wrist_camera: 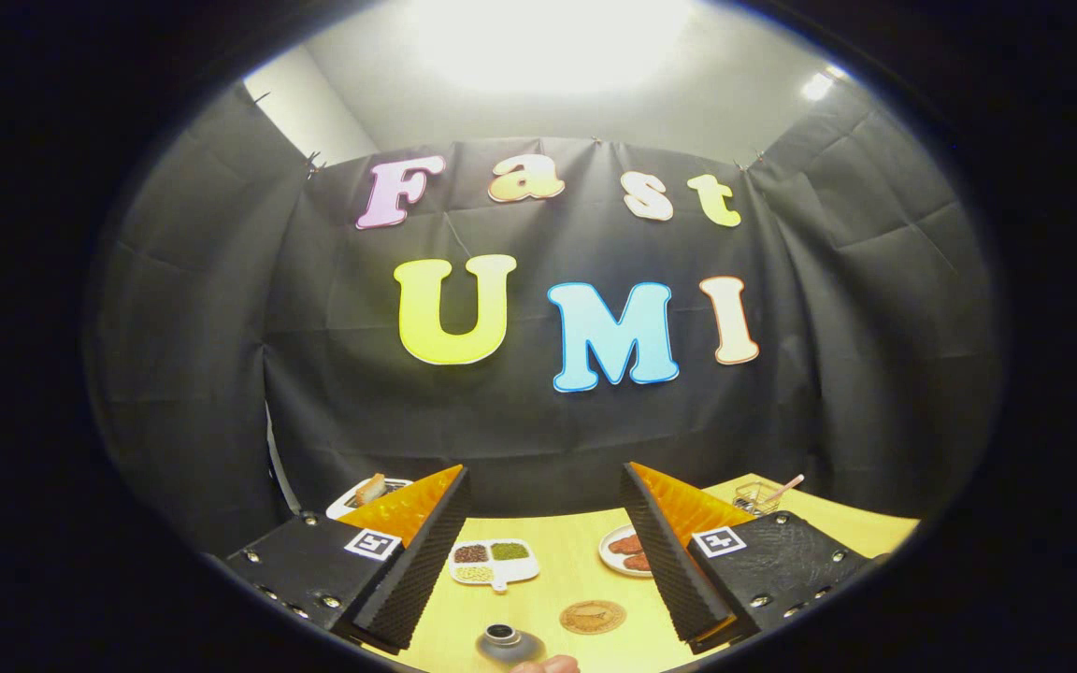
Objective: Take the bottle from table, then pour the juice into the cup, finally place the bottle on the coaster
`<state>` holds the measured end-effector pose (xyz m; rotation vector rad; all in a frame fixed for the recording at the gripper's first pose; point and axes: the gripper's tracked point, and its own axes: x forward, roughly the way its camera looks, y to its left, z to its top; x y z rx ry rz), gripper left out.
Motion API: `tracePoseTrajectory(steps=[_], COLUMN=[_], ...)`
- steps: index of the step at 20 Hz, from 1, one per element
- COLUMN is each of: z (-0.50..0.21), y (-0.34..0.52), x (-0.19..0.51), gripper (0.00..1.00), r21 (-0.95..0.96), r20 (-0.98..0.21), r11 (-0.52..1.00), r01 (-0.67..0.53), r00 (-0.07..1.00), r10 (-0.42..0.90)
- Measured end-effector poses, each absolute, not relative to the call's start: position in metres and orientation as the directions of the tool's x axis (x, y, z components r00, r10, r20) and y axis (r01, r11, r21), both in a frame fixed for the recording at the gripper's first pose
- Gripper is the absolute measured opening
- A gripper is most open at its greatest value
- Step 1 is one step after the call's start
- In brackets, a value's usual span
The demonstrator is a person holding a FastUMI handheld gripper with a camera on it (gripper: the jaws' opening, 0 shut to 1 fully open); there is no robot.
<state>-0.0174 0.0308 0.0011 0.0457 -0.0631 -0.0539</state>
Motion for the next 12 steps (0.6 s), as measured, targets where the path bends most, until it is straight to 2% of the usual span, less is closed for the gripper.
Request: tracePoseTrajectory(steps=[4, 9, 12], z=[-0.038, -0.073, -0.091], y=[0.045, 0.058, 0.061], x=[-0.017, -0.014, -0.014], gripper=[0.98, 0.98, 0.98], r21=[-0.013, 0.034, -0.001], r20=[0.054, 0.049, 0.044], r11=[0.999, 0.999, 1.0], r01=[0.041, 0.007, -0.005], r00=[0.998, 0.999, 0.999], r10=[-0.041, -0.008, 0.005])
